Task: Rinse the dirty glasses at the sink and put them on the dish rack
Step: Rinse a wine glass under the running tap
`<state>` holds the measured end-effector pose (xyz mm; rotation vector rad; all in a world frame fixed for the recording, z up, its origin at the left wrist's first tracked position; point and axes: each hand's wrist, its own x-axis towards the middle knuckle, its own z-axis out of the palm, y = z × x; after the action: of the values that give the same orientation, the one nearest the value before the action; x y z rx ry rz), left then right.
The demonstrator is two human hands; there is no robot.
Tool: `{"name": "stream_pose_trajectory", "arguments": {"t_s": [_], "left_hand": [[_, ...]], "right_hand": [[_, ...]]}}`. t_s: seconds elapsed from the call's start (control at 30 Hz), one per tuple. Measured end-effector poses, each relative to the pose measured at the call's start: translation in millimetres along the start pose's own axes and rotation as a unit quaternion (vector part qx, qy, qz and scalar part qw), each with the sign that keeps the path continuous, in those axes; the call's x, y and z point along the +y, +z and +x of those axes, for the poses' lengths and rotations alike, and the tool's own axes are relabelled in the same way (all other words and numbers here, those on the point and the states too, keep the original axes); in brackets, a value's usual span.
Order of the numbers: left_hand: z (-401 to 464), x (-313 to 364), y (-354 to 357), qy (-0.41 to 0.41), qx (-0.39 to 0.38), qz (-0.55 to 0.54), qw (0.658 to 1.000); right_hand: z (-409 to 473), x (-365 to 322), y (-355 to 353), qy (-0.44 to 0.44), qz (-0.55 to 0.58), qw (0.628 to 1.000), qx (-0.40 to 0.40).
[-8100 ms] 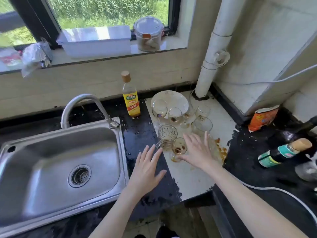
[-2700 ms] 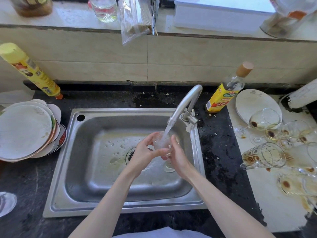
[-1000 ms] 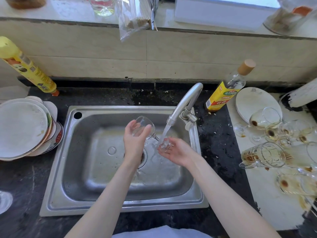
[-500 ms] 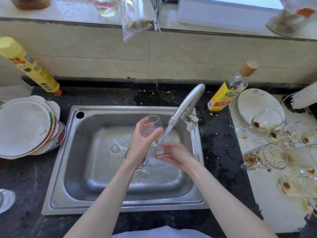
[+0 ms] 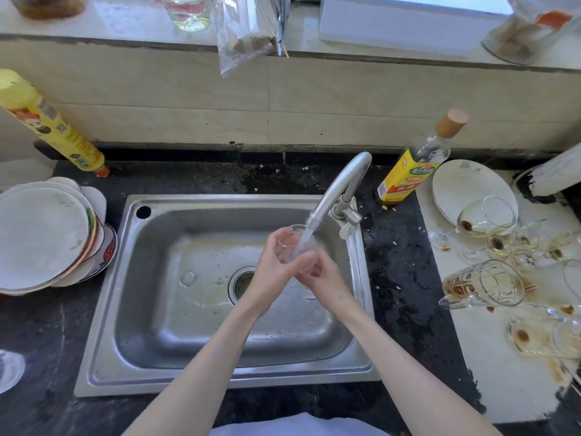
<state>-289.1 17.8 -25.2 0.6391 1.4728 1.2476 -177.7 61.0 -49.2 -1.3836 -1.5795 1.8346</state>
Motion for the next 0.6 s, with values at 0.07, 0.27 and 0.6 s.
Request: {"name": "stream_pose_trajectory", "arguments": {"t_s": [0.07,0.27,0.6], "left_hand": [[3,5,-5,0.014,-0.016,0.023,1.000],[12,11,-11,-0.004,0.014,0.059,0.998],[8,3,13,0.037,0.059,0.060,0.996]], "right_hand": [[2,-7,-2,-0.003,-0.019,0.999,-0.028],[5,-17,-12,0.085,0.192,0.964,-0.165],[0,-40,11,0.066,0.089,0.993,-0.048]]}}
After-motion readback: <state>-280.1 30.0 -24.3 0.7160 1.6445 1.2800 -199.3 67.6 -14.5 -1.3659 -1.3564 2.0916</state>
